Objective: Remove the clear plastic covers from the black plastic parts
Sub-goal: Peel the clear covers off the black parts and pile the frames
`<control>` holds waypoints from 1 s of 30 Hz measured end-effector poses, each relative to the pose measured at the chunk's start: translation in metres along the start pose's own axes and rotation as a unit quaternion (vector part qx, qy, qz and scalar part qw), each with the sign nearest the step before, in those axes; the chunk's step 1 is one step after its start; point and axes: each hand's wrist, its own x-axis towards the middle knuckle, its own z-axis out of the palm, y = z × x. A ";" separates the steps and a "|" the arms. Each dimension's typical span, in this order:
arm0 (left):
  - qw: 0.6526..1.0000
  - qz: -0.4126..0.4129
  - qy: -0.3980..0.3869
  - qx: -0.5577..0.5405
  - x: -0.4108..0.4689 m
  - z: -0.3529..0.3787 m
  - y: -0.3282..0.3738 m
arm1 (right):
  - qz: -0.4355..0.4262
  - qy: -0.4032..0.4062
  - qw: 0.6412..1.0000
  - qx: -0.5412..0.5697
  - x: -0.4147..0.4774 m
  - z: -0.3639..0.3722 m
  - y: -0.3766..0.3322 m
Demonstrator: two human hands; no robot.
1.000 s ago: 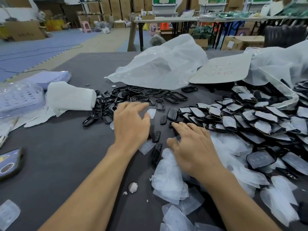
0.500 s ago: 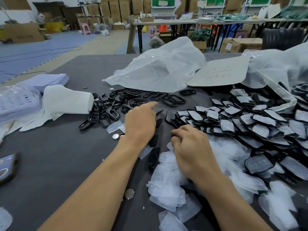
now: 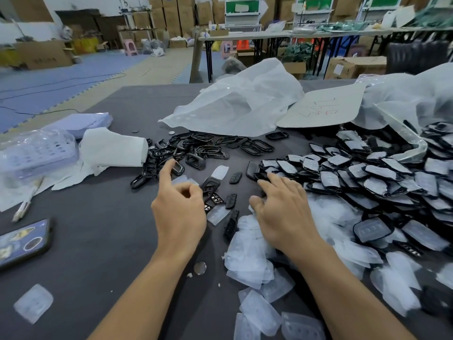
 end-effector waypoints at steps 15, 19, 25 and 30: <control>0.976 -0.092 -0.163 -0.112 0.018 -0.016 -0.014 | 0.040 0.076 0.992 0.091 0.030 -0.013 -0.034; 0.891 -0.222 -0.179 -0.353 0.017 -0.014 -0.004 | 0.125 0.043 0.832 0.538 -0.002 -0.008 -0.041; 0.855 -0.263 -0.223 -0.388 0.006 -0.008 0.003 | 0.120 -0.008 0.742 0.660 -0.011 -0.005 -0.047; 0.857 -0.243 -0.236 -0.388 0.008 -0.008 0.005 | 0.114 0.000 0.739 0.664 -0.010 -0.011 -0.045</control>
